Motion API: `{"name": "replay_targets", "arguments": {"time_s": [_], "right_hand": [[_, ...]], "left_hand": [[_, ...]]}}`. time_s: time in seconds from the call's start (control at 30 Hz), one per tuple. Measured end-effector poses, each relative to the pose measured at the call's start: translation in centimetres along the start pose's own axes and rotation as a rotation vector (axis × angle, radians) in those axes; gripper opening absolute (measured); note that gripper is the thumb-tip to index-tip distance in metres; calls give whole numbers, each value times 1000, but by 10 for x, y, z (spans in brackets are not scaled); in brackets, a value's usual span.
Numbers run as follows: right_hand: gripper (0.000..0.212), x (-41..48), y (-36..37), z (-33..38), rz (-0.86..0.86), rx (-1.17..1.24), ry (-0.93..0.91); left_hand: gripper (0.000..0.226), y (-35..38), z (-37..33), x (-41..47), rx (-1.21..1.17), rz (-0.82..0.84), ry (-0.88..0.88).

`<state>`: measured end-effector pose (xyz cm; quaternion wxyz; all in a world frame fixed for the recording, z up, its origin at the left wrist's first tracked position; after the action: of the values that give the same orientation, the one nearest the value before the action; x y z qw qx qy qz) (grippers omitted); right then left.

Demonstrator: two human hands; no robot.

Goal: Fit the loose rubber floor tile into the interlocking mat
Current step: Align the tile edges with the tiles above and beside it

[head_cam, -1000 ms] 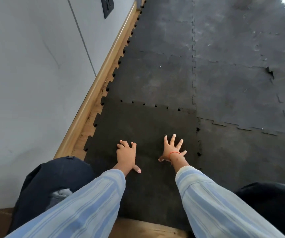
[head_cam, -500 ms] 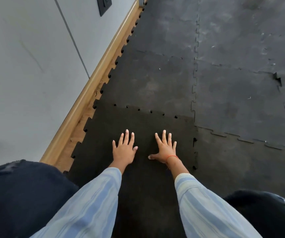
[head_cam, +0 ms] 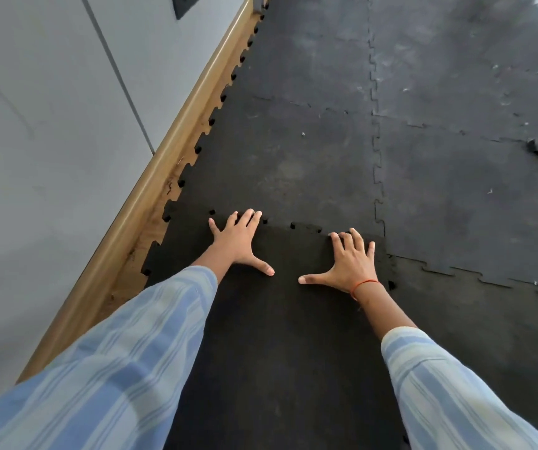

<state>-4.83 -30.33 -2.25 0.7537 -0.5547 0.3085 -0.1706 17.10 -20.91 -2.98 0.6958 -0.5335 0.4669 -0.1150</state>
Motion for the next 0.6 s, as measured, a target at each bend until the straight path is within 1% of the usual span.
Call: {"name": "replay_targets", "arguments": {"time_s": [0.07,0.17,0.37,0.6], "right_hand": [[137,4,-5,6,-3,-25,2],[137,4,-6,13,9,-41,17],[138,-5,0,23,11,-63,38],[136,-17,7,29,9,-46,68]], "left_hand": [[139,-3,2,-1,-18,-1,4],[137,-6,4,-3,-26,29,20],[138,1,14,-9,-20,75,39],[137,6,15,-13,20,77,60]]}}
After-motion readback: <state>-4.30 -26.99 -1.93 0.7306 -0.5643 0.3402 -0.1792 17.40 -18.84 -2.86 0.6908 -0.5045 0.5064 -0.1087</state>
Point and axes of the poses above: each hand's wrist, its own x-axis towards the middle knuckle, its own y-axis out of the palm, z = x × y, the point moved 4 cm from there along x, towards the middle knuckle, and after that the axes turned 15 degrees about -y, right-handed, at the moved point
